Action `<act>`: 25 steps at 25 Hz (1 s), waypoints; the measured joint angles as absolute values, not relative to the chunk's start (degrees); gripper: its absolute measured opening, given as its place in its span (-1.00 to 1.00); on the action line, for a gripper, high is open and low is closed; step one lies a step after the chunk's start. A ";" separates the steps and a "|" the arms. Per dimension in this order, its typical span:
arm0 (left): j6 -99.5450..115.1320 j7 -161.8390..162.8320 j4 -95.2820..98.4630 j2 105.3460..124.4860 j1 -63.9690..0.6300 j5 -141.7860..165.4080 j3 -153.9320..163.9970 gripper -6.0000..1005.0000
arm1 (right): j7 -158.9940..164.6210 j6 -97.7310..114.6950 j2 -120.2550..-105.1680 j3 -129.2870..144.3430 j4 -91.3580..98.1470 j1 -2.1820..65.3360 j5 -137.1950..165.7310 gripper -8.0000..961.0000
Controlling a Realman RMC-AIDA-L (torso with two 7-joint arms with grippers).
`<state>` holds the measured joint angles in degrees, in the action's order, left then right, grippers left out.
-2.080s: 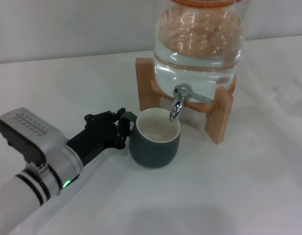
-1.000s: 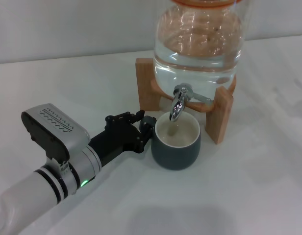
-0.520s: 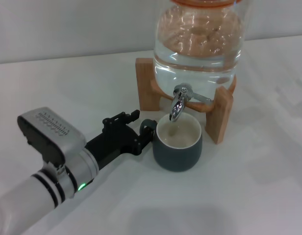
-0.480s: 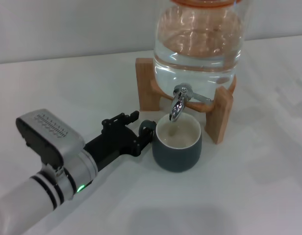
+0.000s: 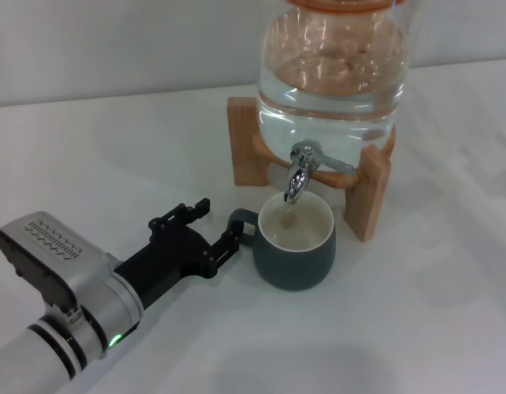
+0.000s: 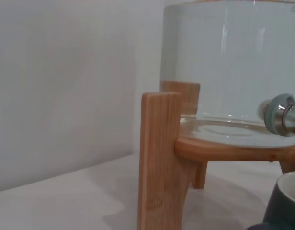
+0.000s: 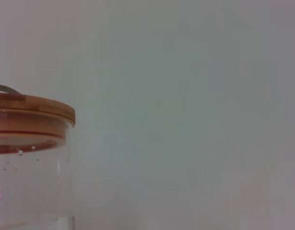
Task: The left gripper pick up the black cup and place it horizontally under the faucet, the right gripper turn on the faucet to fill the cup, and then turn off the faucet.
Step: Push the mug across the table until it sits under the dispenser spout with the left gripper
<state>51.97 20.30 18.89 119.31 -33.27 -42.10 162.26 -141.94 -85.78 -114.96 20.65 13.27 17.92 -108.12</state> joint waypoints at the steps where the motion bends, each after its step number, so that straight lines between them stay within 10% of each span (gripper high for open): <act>1: 52.12 20.28 18.87 119.29 -33.17 -42.09 162.29 0.21 | -141.94 -85.78 -114.96 20.65 13.27 17.93 -108.11 0.51; 25: 53.50 20.21 18.85 119.44 -32.03 -39.72 162.65 0.21 | -141.95 -85.73 -114.88 20.65 13.30 18.15 -108.10 0.51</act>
